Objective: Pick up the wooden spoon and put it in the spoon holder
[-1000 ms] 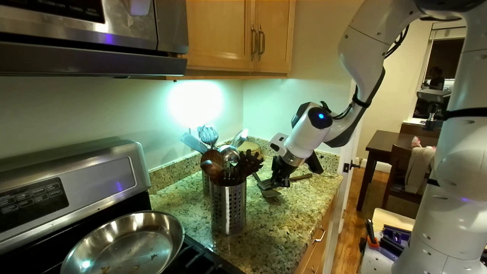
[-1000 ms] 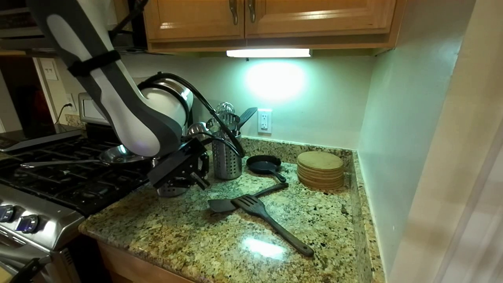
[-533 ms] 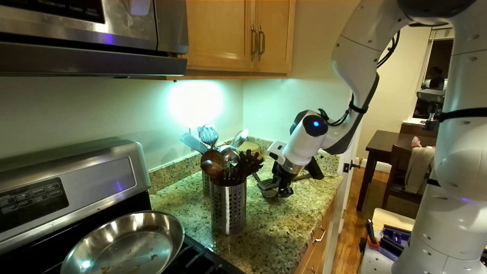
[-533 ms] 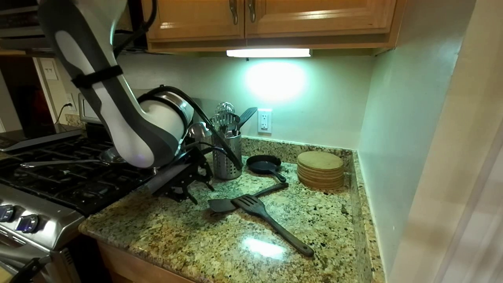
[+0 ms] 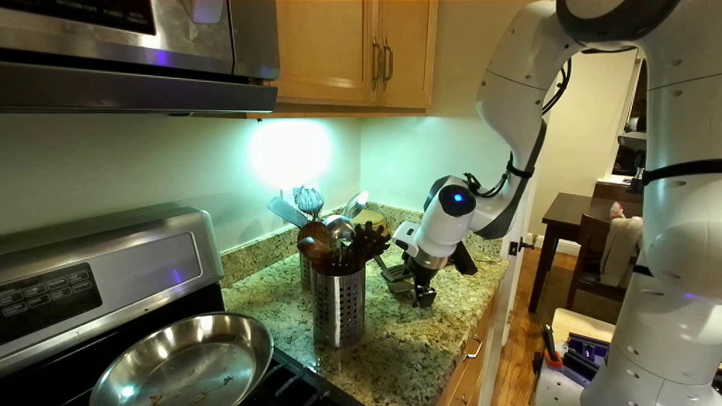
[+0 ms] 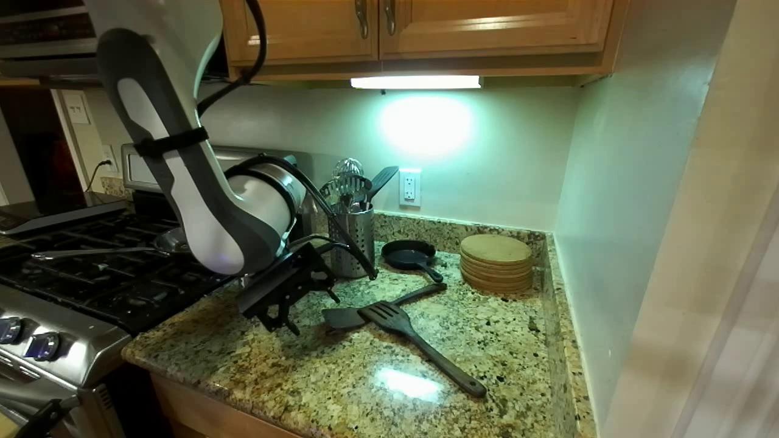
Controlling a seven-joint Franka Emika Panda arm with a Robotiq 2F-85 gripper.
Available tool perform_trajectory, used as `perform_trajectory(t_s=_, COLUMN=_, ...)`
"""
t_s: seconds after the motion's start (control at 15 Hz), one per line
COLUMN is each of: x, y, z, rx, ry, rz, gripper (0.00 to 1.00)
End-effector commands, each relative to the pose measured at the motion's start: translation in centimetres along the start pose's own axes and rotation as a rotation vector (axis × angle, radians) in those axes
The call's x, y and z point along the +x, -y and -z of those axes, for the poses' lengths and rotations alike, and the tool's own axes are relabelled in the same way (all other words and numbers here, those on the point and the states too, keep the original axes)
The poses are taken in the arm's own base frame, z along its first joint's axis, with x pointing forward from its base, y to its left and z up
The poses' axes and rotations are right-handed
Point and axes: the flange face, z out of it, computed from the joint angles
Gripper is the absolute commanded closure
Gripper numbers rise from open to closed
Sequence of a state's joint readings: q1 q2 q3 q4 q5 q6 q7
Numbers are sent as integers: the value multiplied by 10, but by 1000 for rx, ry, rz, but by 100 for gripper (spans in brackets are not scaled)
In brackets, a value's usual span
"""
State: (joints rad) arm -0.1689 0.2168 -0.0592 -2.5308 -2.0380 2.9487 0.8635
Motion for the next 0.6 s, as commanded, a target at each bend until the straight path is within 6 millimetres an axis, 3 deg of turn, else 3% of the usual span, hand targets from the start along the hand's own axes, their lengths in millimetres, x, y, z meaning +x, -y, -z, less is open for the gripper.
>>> perform_trajectory(t_s=0.0, x=6, y=-9, z=-5, rx=-32, ry=4, rz=26, gripper=0)
perform_trajectory(t_s=0.53, x=-2, y=-3, z=-33, rx=1, ry=47, rz=62, gripper=0)
